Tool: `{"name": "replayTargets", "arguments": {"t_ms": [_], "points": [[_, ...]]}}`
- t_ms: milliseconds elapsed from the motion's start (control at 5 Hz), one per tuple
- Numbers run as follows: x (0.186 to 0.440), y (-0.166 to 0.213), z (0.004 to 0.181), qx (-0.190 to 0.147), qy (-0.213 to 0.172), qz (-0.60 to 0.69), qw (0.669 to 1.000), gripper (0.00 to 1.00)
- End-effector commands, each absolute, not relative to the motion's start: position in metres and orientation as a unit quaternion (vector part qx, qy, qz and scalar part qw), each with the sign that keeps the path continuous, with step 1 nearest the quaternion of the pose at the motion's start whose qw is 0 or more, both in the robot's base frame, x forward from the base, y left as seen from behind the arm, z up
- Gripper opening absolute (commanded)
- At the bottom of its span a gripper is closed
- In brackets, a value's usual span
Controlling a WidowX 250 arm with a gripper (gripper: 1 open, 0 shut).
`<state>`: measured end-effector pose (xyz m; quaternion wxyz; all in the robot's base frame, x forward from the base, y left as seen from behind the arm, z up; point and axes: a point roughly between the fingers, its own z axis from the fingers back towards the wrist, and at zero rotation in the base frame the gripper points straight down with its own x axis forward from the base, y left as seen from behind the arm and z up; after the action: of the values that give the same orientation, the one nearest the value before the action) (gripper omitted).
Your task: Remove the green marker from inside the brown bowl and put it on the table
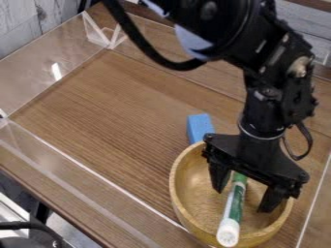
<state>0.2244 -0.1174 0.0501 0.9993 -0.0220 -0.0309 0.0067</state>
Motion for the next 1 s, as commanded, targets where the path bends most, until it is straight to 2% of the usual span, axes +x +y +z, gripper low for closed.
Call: {"name": "replayTargets", "arguments": {"t_ms": [0,400,600,800], "points": [[0.227,-0.123,0.05,-0.033,-0.047,0.001,0.998,1.0],[0.227,-0.125,0.038,-0.04,-0.051,0.003,0.998,1.0],[0.228,-0.125,0.035,-0.041,-0.054,0.003,0.998,0.0],[0.229,-0.124,0.035,-0.041,-0.056,0.002,0.998,0.0]]}}
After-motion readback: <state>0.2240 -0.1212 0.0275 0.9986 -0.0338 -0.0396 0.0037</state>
